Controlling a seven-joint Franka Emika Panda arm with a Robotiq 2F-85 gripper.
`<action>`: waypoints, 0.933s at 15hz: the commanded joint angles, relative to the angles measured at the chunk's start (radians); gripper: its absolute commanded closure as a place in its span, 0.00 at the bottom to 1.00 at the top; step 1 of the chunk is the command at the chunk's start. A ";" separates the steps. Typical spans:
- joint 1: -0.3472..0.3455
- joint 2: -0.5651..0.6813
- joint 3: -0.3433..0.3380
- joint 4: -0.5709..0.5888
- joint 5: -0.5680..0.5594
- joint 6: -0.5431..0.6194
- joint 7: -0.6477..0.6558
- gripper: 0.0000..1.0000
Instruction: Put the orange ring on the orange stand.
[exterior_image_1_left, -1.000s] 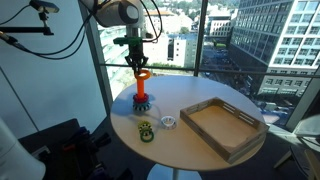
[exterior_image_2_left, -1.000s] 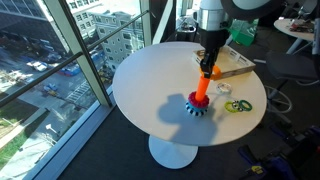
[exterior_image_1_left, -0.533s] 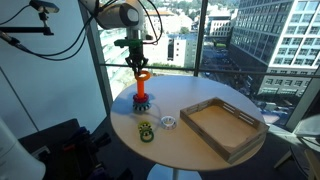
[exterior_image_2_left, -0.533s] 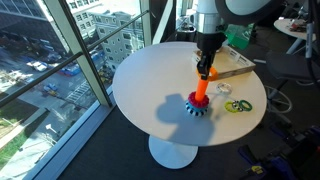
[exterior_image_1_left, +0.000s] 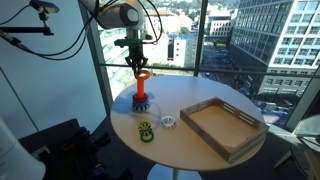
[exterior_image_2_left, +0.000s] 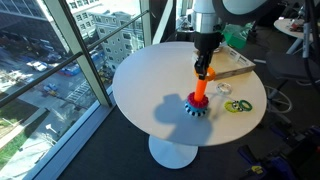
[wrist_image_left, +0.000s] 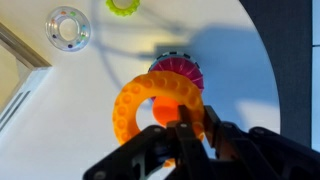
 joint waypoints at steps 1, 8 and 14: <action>0.001 0.007 0.007 0.022 0.009 -0.019 -0.017 0.93; 0.010 -0.015 0.008 0.015 -0.002 -0.071 0.014 0.93; 0.012 -0.034 0.007 0.007 -0.011 -0.108 0.030 0.93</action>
